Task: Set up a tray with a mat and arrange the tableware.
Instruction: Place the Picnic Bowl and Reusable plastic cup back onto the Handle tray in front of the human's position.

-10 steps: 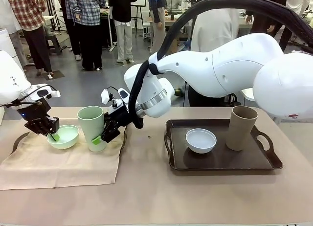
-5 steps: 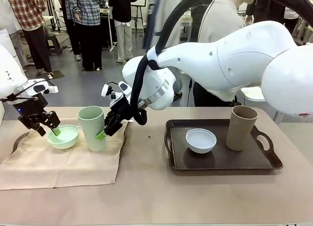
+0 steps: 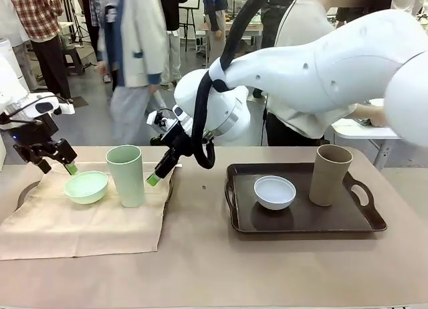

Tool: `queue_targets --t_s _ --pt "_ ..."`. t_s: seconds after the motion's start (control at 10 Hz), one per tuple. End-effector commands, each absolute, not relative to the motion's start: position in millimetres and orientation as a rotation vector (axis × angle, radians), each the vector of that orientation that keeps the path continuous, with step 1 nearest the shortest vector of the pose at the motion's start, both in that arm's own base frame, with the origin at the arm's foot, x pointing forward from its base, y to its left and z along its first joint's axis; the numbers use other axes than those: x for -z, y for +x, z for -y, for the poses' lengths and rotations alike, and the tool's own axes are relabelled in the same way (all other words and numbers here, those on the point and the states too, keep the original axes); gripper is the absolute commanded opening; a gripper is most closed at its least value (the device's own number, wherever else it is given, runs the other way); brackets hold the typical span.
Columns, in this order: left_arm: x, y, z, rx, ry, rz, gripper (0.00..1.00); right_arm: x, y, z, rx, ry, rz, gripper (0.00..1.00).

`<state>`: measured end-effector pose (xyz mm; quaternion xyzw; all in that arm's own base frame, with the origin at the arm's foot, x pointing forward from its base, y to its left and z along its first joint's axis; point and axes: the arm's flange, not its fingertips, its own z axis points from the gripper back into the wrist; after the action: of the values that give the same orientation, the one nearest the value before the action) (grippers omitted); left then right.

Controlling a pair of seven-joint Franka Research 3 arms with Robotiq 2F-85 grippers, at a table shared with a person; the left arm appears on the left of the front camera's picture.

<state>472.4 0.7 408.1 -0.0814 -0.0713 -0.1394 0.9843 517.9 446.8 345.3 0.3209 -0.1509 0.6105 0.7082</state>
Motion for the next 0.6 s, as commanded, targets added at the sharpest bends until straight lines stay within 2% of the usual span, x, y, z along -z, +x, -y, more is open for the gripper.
queue_targets --t_s 0.0,0.5 --pt "-437 451 11 0.345 -0.102 0.184 0.93 -398 490 -432 -1.229 0.54 0.21 1.0" --pt "-503 441 62 0.388 0.015 0.211 0.93 -486 466 -383 -0.779 0.105 0.003 1.0"
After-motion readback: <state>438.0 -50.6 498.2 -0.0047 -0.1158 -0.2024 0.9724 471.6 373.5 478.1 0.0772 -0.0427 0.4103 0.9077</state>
